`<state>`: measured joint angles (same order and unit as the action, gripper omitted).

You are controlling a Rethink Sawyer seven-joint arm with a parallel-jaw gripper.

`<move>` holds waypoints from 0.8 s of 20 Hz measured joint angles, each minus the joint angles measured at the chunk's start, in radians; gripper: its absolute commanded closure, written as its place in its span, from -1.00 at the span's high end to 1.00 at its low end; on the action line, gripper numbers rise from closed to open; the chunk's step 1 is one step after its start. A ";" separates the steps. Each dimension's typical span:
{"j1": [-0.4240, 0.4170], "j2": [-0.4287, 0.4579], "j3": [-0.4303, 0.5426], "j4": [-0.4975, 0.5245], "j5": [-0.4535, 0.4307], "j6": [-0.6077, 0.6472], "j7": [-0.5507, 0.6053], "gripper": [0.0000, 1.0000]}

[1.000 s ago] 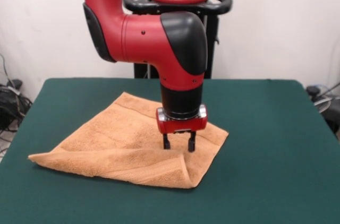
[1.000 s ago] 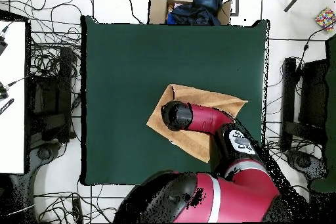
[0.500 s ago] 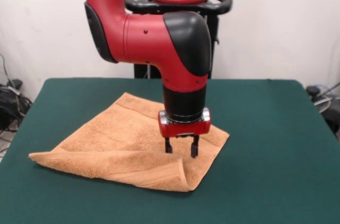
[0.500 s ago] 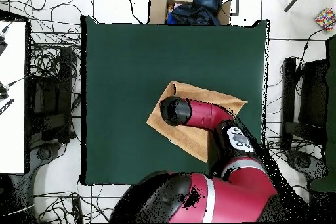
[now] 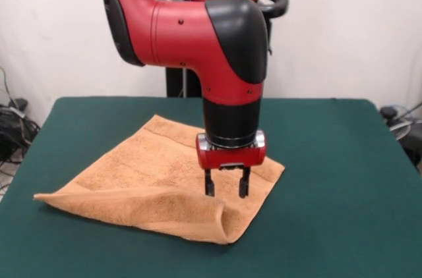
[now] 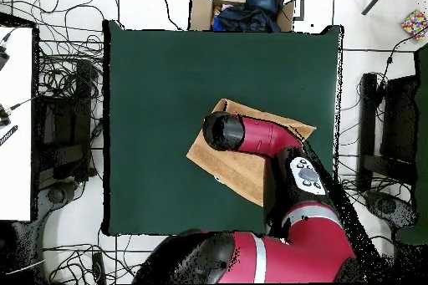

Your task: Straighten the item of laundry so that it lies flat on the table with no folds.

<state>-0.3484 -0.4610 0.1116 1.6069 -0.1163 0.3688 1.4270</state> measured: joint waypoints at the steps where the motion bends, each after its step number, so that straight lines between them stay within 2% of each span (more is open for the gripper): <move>1: 0.000 -0.004 0.000 -0.005 0.002 0.001 0.000 1.00; 11: 0.000 0.011 0.000 -0.062 0.001 0.001 0.000 1.00; 16: 0.000 0.045 0.000 -0.105 0.001 0.001 0.000 1.00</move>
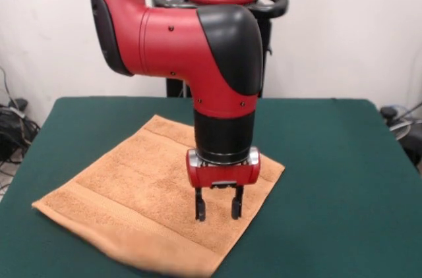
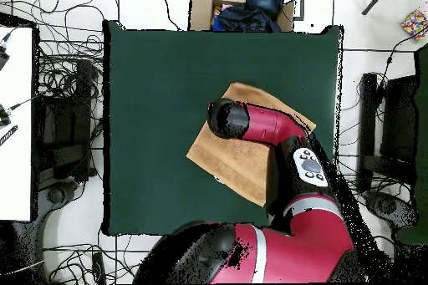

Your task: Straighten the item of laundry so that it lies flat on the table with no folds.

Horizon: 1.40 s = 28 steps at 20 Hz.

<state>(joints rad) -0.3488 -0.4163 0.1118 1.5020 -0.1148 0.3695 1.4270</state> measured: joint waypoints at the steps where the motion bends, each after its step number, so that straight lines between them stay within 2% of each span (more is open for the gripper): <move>1: 0.000 0.010 0.000 -0.010 0.000 0.000 0.000 1.00; 9: -0.001 0.066 0.000 -0.055 0.000 0.000 0.000 1.00; 13: -0.001 0.055 0.001 -0.049 -0.001 0.000 0.000 1.00; 18: -0.005 0.002 0.002 -0.025 -0.001 0.000 0.000 1.00; 28: -0.033 -0.159 0.010 -0.003 0.006 0.037 0.000 1.00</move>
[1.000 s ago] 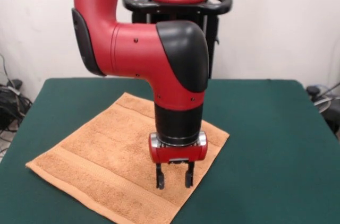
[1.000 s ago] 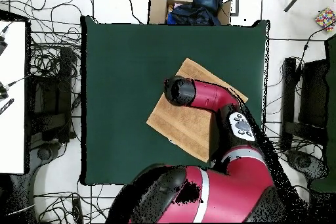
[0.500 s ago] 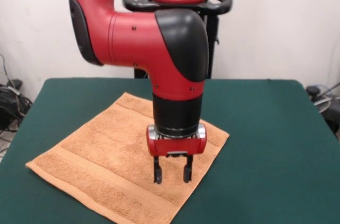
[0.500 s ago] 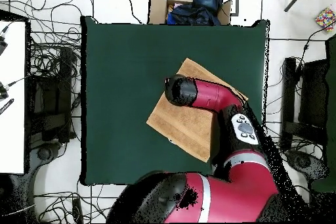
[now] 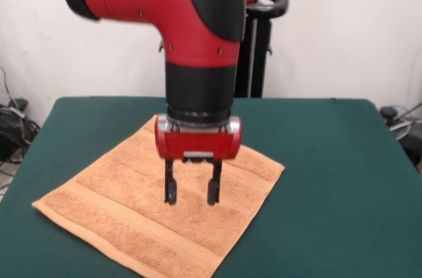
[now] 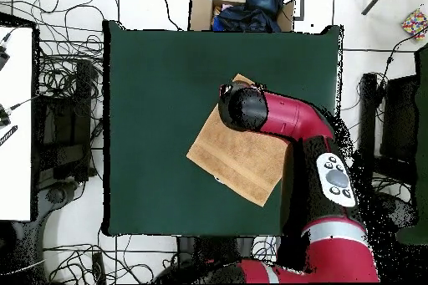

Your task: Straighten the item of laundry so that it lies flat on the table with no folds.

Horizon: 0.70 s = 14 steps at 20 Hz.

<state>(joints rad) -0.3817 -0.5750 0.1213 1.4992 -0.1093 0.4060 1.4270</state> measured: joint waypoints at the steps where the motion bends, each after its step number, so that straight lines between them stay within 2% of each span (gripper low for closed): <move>1: 0.001 -0.010 0.000 0.000 0.002 0.010 0.000 1.00; 7: 0.015 -0.103 0.000 -0.003 0.020 0.159 0.000 1.00; 14: 0.024 -0.152 0.000 -0.023 0.021 0.246 0.000 1.00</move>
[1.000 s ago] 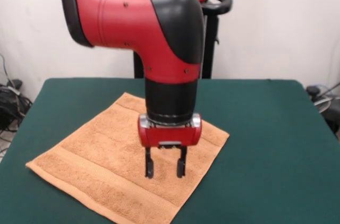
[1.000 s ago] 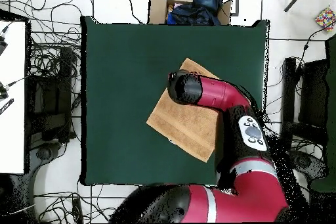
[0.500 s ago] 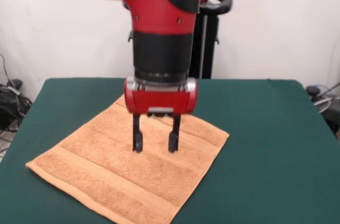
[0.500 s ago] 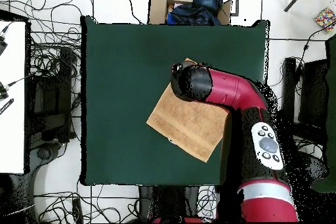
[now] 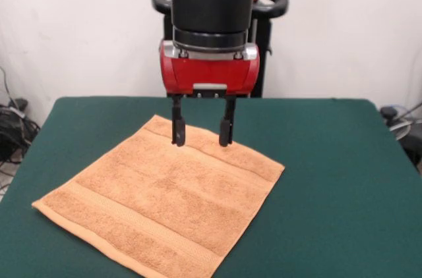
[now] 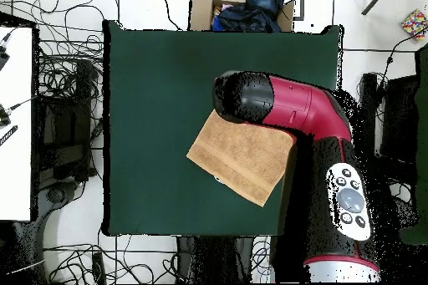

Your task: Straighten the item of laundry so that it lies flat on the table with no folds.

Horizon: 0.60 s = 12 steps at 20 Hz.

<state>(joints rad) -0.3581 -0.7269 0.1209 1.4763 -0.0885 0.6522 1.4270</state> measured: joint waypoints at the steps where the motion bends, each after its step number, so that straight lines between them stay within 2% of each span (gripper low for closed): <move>1: 0.000 -0.002 0.000 -0.002 0.000 0.000 0.000 1.00; 12: 0.000 -0.005 0.000 -0.022 0.000 0.000 0.000 1.00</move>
<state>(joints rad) -0.3581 -0.7319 0.1211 1.4544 -0.0887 0.6524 1.4270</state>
